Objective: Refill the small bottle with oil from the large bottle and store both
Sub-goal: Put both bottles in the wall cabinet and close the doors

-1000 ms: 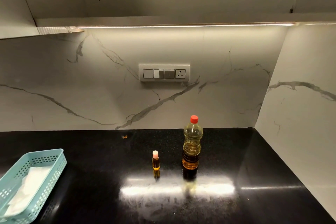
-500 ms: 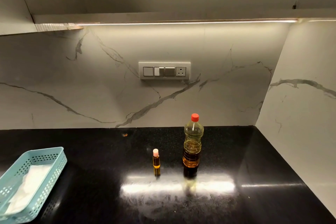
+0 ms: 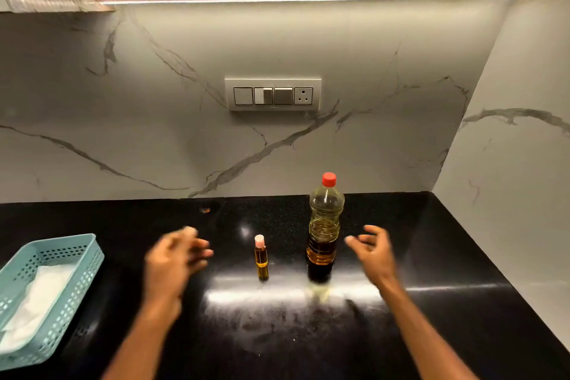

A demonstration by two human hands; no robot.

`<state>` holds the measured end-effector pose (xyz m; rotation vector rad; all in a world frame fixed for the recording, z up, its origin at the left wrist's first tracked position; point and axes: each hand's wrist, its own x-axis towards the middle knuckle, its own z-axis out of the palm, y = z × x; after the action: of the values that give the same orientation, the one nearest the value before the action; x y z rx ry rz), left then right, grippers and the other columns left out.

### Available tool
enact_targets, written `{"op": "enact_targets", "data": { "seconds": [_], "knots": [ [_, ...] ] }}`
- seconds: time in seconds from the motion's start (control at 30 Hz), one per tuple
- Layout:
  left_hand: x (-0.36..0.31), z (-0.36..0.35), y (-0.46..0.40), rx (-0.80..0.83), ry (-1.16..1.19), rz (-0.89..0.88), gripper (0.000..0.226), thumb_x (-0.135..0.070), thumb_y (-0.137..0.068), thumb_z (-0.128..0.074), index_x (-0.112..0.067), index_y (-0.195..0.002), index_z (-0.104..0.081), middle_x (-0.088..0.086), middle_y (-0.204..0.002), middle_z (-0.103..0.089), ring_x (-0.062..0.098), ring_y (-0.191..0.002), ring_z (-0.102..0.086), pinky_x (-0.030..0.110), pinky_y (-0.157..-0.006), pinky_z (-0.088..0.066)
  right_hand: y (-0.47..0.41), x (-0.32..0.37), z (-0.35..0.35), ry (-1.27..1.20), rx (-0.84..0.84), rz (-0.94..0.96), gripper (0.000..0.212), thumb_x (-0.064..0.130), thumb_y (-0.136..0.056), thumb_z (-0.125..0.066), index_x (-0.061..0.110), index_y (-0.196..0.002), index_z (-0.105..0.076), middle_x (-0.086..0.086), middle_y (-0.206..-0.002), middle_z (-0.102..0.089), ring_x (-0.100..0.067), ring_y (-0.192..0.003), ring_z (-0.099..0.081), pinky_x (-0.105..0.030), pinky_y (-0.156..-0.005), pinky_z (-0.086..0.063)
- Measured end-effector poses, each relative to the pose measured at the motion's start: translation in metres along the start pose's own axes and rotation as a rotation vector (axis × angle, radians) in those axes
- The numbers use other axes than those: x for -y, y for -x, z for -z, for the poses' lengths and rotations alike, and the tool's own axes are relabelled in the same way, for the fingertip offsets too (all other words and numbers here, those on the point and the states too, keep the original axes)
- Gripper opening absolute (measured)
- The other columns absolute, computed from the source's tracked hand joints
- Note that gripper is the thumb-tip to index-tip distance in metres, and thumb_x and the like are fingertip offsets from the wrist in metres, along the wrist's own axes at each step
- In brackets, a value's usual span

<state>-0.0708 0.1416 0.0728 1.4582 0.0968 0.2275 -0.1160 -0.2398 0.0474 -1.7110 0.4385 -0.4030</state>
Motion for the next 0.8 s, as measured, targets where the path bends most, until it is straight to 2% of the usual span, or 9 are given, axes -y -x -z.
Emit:
{"op": "enact_targets", "data": {
  "seconds": [0.07, 0.13, 0.23, 0.3, 0.37, 0.47, 0.53, 0.67, 0.8],
  "knots": [
    [0.034, -0.058, 0.015, -0.005, -0.319, 0.0, 0.01, -0.031, -0.084, -0.071, -0.025, -0.089, -0.065, 0.006, -0.081, -0.072, 0.024, -0.075, -0.072, 0.023, -0.057, -0.052, -0.008, -0.013, -0.033, 0.166, 0.124, -0.01, 0.081, 0.025, -0.076, -0.081, 0.013, -0.142, -0.035, -0.01, -0.134, -0.044, -0.024, -0.119, -0.05, -0.037, -0.097, -0.046],
    [0.062, -0.091, 0.015, 0.049, -0.511, 0.067, 0.03, -0.027, -0.081, -0.075, -0.019, -0.106, -0.059, 0.005, -0.093, -0.067, 0.025, -0.087, -0.068, 0.026, -0.066, -0.048, -0.016, -0.011, -0.048, 0.23, 0.14, 0.01, 0.098, 0.031, -0.069, -0.084, 0.019, -0.148, -0.027, -0.004, -0.136, -0.037, -0.018, -0.119, -0.045, -0.037, -0.105, -0.041],
    [0.086, -0.112, 0.008, 0.12, -0.736, 0.168, 0.063, -0.03, -0.079, -0.076, -0.012, -0.131, -0.045, 0.01, -0.125, -0.055, 0.027, -0.113, -0.056, 0.034, -0.09, -0.044, -0.026, -0.01, -0.067, 0.215, 0.094, 0.017, 0.101, 0.032, -0.064, -0.087, 0.019, -0.145, -0.028, -0.007, -0.135, -0.041, -0.022, -0.12, -0.049, -0.044, -0.104, -0.044],
    [0.096, -0.123, 0.005, 0.127, -0.775, 0.168, 0.069, -0.03, -0.079, -0.075, -0.012, -0.136, -0.041, 0.012, -0.132, -0.051, 0.027, -0.119, -0.052, 0.034, -0.092, -0.041, -0.033, -0.011, -0.072, 0.236, 0.07, 0.012, 0.099, 0.031, -0.064, -0.088, 0.016, -0.144, -0.03, -0.008, -0.135, -0.043, -0.023, -0.12, -0.05, -0.044, -0.103, -0.045],
    [0.099, -0.13, -0.004, 0.124, -0.765, 0.147, 0.06, -0.026, -0.08, -0.075, -0.012, -0.13, -0.045, 0.012, -0.126, -0.054, 0.027, -0.114, -0.054, 0.033, -0.086, -0.041, -0.04, -0.014, -0.075, 0.231, 0.054, -0.001, 0.096, 0.03, -0.066, -0.087, 0.016, -0.142, -0.032, -0.008, -0.132, -0.044, -0.021, -0.117, -0.05, -0.037, -0.098, -0.046],
    [0.101, -0.133, -0.015, 0.13, -0.787, 0.119, 0.031, -0.019, -0.081, -0.073, -0.014, -0.106, -0.054, 0.008, -0.106, -0.061, 0.023, -0.095, -0.056, 0.028, -0.073, -0.036, -0.046, -0.02, -0.08, 0.216, 0.026, 0.01, 0.089, 0.03, -0.066, -0.087, 0.017, -0.138, -0.036, -0.005, -0.127, -0.047, -0.017, -0.109, -0.052, -0.029, -0.087, -0.043],
    [0.105, -0.132, -0.017, 0.135, -0.788, 0.1, 0.021, -0.016, -0.082, -0.071, -0.017, -0.093, -0.054, 0.004, -0.096, -0.063, 0.022, -0.09, -0.059, 0.027, -0.068, -0.036, -0.047, -0.024, -0.081, 0.215, 0.01, 0.024, 0.089, 0.03, -0.065, -0.088, 0.018, -0.136, -0.036, -0.003, -0.126, -0.048, -0.014, -0.106, -0.051, -0.027, -0.085, -0.042],
    [0.109, -0.131, -0.018, 0.14, -0.751, 0.074, 0.02, -0.014, -0.082, -0.072, -0.02, -0.088, -0.054, -0.005, -0.087, -0.063, 0.014, -0.082, -0.058, 0.02, -0.058, -0.036, -0.048, -0.027, -0.084, 0.221, -0.011, 0.039, 0.091, 0.031, -0.063, -0.089, 0.017, -0.136, -0.035, -0.002, -0.124, -0.05, -0.015, -0.107, -0.052, -0.029, -0.088, -0.044],
    [0.109, -0.13, -0.019, 0.169, -0.727, 0.069, 0.018, -0.015, -0.083, -0.072, -0.02, -0.089, -0.056, -0.008, -0.085, -0.064, 0.009, -0.08, -0.059, 0.013, -0.058, -0.035, -0.049, -0.028, -0.086, 0.243, -0.026, 0.044, 0.083, 0.028, -0.066, -0.087, 0.016, -0.133, -0.039, -0.003, -0.121, -0.054, -0.017, -0.106, -0.057, -0.033, -0.088, -0.049]
  ]
}}
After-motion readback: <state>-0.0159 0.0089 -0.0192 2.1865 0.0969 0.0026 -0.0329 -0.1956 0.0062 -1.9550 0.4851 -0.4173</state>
